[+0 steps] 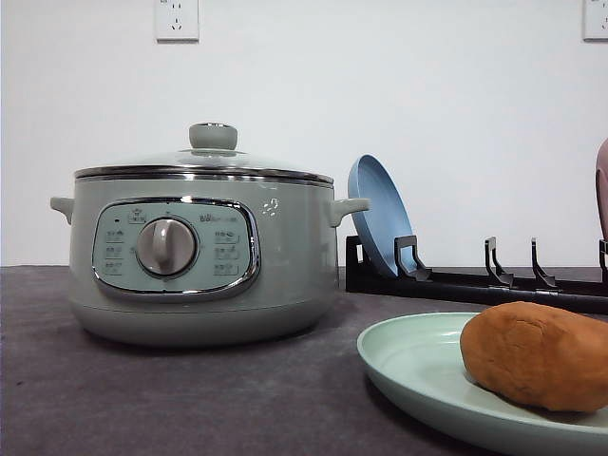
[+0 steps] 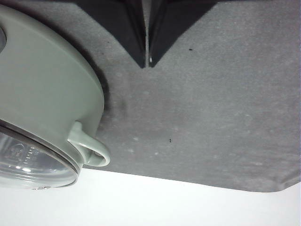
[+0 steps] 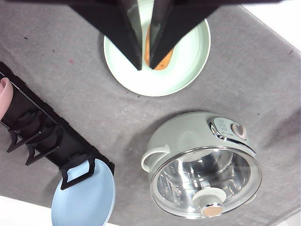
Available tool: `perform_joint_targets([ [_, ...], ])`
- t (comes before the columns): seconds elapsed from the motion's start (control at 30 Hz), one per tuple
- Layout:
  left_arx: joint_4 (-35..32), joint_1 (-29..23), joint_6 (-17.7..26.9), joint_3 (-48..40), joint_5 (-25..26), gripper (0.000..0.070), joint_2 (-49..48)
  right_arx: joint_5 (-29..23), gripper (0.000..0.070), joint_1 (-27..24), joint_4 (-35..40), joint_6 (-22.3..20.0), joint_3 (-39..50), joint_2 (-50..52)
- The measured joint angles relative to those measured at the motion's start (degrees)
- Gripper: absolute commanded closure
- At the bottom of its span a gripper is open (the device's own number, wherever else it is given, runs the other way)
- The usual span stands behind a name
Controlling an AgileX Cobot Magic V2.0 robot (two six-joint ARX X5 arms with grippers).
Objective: Transfer potato from steamer to green plate
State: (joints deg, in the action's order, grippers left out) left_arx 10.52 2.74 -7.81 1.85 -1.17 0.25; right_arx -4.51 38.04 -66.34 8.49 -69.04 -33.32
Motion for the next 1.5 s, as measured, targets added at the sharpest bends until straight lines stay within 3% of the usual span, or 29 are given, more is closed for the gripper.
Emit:
perform_joint_targets([
  [0.8, 0.0, 0.0, 0.0, 0.0, 0.0, 0.07, 0.0, 0.01, 0.0684, -1.16, 0.16, 0.0, 0.08, 0.0],
  [0.97, 0.0, 0.0, 0.01, 0.0, 0.0, 0.07, 0.0, 1.18, 0.0684, -10.98, 7.17, -0.06, 5.4, 0.91],
  [1.13, 0.0, 0.0, 0.02, 0.0, 0.0, 0.07, 0.0, 1.39, 0.0684, -23.1, 20.55, -0.17, 18.02, 6.16],
  [1.27, 0.0, 0.0, 0.02, 0.0, 0.0, 0.07, 0.0, 1.23, 0.0684, -31.17, 27.03, -0.7, 28.97, 13.1],
  [1.5, 0.0, 0.0, 0.02, 0.0, 0.0, 0.07, 0.0, 3.08, 0.0685, -38.41, 41.11, -5.3, 47.55, 24.26],
])
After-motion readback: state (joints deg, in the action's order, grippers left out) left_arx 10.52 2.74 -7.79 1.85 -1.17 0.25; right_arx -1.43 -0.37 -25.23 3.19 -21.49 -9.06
